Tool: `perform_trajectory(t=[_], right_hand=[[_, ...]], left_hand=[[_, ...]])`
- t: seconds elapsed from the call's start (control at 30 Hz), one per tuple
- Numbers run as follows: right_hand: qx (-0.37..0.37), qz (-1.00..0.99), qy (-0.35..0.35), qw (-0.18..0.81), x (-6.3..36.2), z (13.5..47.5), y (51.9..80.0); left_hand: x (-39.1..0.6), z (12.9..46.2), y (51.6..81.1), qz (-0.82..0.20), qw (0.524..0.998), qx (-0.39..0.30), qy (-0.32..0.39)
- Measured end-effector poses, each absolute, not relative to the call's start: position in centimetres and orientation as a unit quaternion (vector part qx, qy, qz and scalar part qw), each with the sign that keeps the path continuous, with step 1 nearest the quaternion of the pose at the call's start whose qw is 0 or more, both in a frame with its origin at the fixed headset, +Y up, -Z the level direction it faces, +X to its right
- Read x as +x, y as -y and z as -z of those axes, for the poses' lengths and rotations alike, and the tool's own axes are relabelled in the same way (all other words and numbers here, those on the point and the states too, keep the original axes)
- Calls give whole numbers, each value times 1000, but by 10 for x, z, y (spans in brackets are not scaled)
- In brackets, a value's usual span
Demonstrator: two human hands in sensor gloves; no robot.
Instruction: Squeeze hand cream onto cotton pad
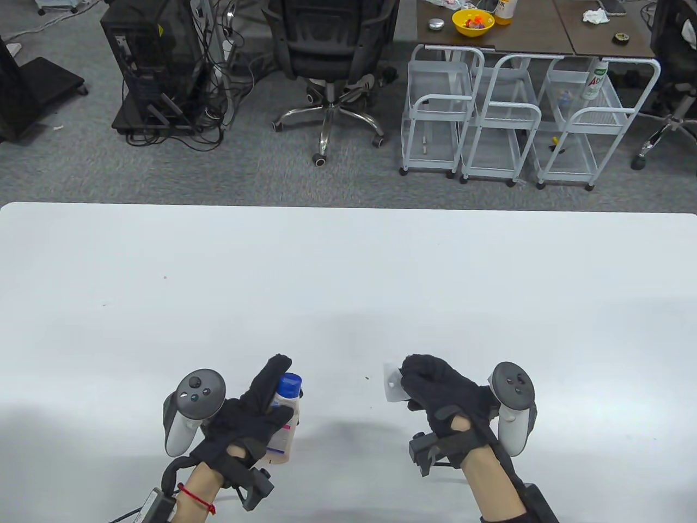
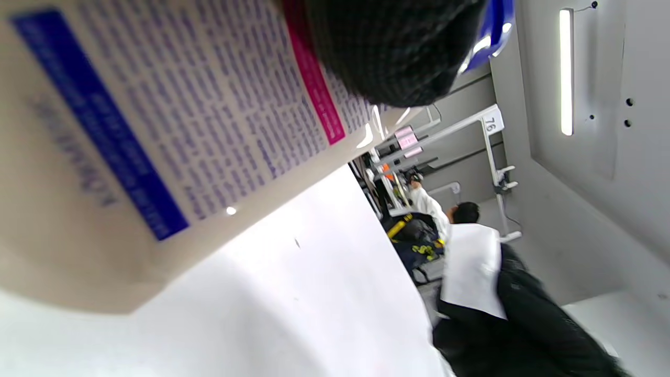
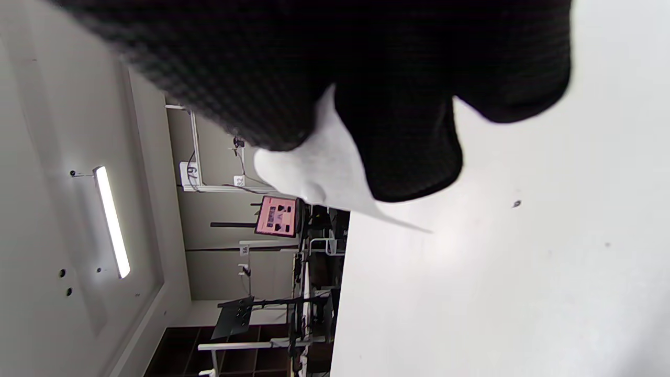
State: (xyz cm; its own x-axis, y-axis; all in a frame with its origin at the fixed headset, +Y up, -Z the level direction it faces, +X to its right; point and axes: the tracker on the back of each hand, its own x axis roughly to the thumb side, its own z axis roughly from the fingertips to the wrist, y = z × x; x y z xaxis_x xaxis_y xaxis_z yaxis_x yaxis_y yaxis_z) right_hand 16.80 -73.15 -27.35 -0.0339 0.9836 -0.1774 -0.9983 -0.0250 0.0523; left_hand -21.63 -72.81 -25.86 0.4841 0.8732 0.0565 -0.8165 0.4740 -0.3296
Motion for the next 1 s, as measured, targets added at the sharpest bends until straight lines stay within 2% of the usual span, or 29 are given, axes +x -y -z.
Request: perform_trajectory(t=[0.23, 0.4, 0.53, 0.67, 0.8, 0.93, 1.0], right_hand=[[-7, -727, -94, 680, 187, 287, 729], [-56, -765, -84, 636, 210, 297, 736], [-99, -812, -96, 567, 223, 306, 748], [-146, -791, -123, 581, 227, 312, 761], [-163, -837, -117, 510, 226, 318, 765], [-186, -882, -87, 424, 224, 320, 764], [-197, -901, -49, 383, 224, 319, 761]], left_hand=[[-232, 262, 726, -426, 902, -57, 41], [-236, 263, 727, -414, 908, -58, 23], [-232, 263, 732, -365, 928, -63, 26], [-230, 265, 737, -338, 938, -75, 28], [-228, 266, 739, -328, 941, -74, 26], [-224, 267, 743, -314, 946, -83, 24], [-222, 267, 746, -301, 950, -86, 20]])
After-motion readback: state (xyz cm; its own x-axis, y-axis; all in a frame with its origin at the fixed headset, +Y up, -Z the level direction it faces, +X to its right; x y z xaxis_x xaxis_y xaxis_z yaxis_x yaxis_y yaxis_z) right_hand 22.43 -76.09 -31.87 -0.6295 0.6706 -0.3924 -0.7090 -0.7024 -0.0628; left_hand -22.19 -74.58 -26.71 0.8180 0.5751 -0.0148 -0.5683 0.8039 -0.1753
